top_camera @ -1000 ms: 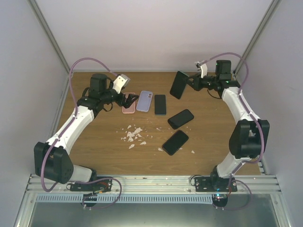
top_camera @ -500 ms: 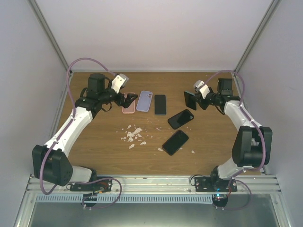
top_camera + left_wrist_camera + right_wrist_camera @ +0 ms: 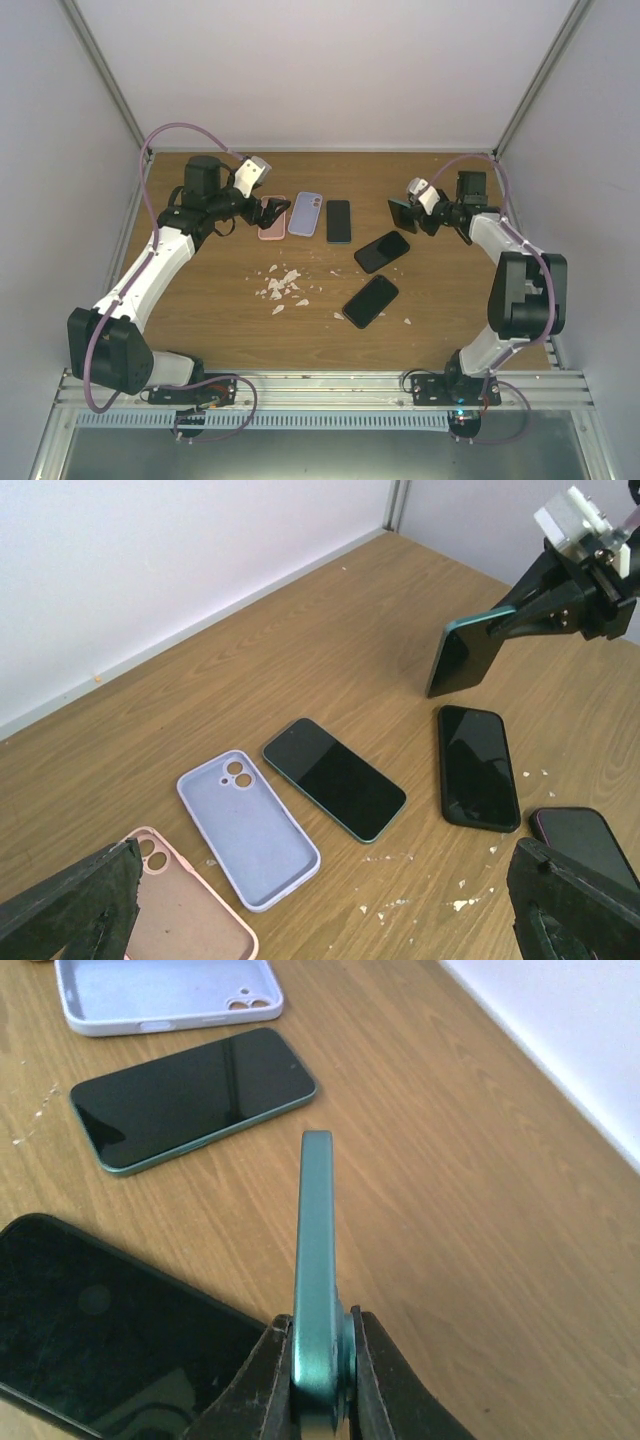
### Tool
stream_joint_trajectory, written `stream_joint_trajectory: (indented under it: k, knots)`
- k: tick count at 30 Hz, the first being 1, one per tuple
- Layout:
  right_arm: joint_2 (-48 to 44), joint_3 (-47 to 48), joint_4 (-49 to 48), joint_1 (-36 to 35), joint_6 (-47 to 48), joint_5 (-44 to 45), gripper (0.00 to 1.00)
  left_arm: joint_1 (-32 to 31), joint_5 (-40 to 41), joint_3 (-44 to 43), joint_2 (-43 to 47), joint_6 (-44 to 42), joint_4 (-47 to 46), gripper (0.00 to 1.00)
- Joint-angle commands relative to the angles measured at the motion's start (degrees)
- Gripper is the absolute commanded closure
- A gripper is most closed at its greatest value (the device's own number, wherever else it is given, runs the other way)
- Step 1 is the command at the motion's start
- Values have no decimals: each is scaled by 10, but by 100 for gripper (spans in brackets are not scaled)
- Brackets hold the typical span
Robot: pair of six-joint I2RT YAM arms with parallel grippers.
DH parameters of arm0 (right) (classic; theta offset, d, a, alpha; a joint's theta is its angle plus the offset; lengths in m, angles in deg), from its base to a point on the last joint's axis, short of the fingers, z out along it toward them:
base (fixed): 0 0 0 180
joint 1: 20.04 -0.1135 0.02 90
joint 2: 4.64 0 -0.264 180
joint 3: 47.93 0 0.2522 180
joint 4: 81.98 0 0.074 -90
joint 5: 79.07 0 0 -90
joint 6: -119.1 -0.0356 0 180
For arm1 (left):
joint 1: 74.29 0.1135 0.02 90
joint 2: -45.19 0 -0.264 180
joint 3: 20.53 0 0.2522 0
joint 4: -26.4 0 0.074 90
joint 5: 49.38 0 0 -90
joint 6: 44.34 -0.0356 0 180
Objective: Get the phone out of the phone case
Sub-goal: Adjust the phone at the center of the board.
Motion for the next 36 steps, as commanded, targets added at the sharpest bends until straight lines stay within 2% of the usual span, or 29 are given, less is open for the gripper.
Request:
stream_joint_trajectory:
  k: [1, 13, 18, 27, 36]
  knots:
    - [13, 17, 15, 5, 27, -48, 99, 3, -6, 4, 15, 2, -16, 1]
    - [-15, 7, 193, 5, 67, -159, 100, 6, -14, 3, 12, 4, -20, 1]
    - [-8, 19, 254, 5, 73, -176, 100, 6, -16, 5, 12, 4, -21, 1]
    - [119, 196, 323, 13, 0, -203, 100, 7, -17, 5, 9, 4, -20, 1]
    - [294, 374, 443, 13, -29, -282, 99, 6, -21, 14, 4, 6, -20, 1]
